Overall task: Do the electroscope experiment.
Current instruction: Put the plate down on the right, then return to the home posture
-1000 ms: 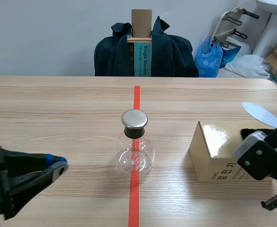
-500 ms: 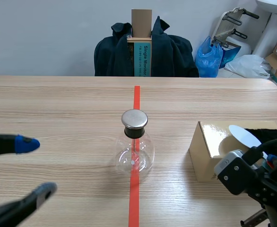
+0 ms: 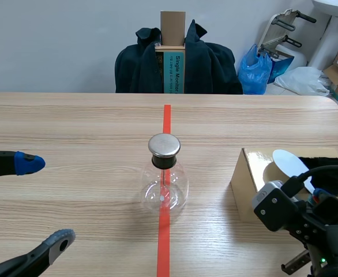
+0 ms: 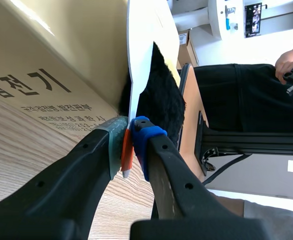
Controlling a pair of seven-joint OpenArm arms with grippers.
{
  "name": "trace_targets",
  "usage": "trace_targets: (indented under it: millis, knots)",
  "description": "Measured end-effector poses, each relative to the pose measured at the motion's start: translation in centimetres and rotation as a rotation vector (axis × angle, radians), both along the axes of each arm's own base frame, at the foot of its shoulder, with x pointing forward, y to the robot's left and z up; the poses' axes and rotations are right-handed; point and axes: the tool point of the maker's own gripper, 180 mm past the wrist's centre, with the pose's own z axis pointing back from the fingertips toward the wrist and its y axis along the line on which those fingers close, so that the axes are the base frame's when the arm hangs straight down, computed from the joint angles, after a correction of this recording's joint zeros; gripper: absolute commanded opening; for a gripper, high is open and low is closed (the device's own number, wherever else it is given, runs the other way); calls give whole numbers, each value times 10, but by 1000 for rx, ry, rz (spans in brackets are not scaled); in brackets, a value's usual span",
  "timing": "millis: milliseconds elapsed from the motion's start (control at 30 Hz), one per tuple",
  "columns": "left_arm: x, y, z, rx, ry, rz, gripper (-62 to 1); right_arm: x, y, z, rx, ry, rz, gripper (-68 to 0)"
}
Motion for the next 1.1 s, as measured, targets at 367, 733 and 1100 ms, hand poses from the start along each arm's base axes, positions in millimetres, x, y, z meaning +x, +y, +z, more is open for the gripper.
trace_targets:
  millis: [367,733,1100]
  knots:
    - [0,0,0,0,0,0,14,0,0,0,0,-1,-1,-392]
    - [0,0,0,0,0,0,14,-2,-2,1,24,-2,-20,-26]
    - [0,0,-1,5,4,0,14,-55,7,7,43,70,84,-4]
